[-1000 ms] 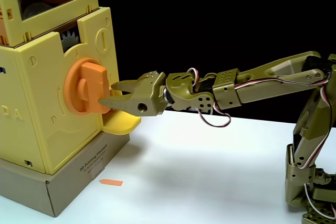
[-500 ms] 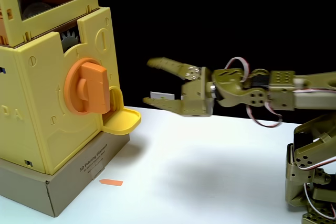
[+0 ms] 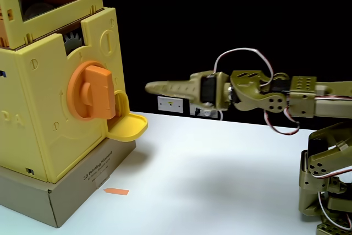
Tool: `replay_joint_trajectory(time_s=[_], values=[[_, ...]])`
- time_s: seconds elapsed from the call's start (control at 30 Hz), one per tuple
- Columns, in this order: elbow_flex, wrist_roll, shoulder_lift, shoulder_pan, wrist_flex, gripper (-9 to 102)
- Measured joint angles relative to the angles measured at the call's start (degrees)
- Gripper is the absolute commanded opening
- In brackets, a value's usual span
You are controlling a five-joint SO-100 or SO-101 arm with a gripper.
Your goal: Turn the button of vending machine.
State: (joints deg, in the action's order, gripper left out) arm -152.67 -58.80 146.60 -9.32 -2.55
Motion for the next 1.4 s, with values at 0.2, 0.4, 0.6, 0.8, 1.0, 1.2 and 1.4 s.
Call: replay_joint_trajectory(time_s=[0.2, 0.4, 0.6, 0.8, 1.0, 1.2, 1.4], values=[[5.45, -7.56, -15.82, -1.14, -8.53, 51], [16.08, -9.23, -29.27, -3.96, -10.46, 49], [22.41, -9.49, -37.88, -4.57, -12.57, 45], [25.49, -9.49, -42.98, -4.04, -15.56, 39], [26.89, -9.49, -44.56, -2.37, -18.02, 34], [26.98, -9.49, -44.82, -2.2, -19.51, 30], [26.98, -9.49, -44.82, -2.02, -19.86, 22]])
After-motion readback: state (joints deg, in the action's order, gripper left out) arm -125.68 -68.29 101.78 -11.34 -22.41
